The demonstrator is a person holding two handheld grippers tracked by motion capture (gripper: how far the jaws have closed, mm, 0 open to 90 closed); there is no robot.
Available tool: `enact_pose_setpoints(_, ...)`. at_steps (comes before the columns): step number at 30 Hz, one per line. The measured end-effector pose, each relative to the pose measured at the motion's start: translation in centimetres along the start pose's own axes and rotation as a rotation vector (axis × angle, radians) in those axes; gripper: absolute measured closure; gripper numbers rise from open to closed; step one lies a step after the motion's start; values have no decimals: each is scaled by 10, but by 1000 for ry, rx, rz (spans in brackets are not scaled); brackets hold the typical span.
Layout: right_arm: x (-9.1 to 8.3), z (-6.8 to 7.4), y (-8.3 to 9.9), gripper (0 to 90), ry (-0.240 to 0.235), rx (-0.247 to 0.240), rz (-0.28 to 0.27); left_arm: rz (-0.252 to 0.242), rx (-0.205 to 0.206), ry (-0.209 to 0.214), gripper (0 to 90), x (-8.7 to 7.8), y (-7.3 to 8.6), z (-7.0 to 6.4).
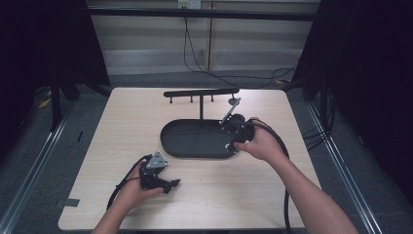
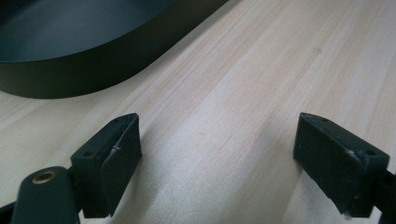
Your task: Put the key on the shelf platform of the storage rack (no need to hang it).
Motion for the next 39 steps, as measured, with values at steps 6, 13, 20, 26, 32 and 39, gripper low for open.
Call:
enact_pose_setpoints(6,-1,-3,-4,722,5,4,-6,3,4,0,149,0,0,0)
enact_pose_setpoints(13,-4,-3,-10,722,11,-4,-17,3,4,0,149,0,0,0)
enact_pose_setpoints(20,-3,-5,-15,722,11,2,-26,1,-1,1,149,0,0,0)
enact_pose_setpoints(26,1,-7,-18,722,13,9,-29,1,-1,1,149,0,0,0)
enact_pose_setpoints(32,4,-10,-20,722,17,12,-31,5,3,1,149,0,0,0)
enact_pose_setpoints(39,8,-13,-23,722,22,19,-28,4,3,1,149,0,0,0)
Point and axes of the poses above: each handheld gripper's, and its own axes: x roughly forward along the jaws, y roughly out of its underside, z roughly to its left, the point moved 9 cm from there along x, roughly forward along the jaws, and after that the axes turned 2 degrees about y, right-handed, at the moved point
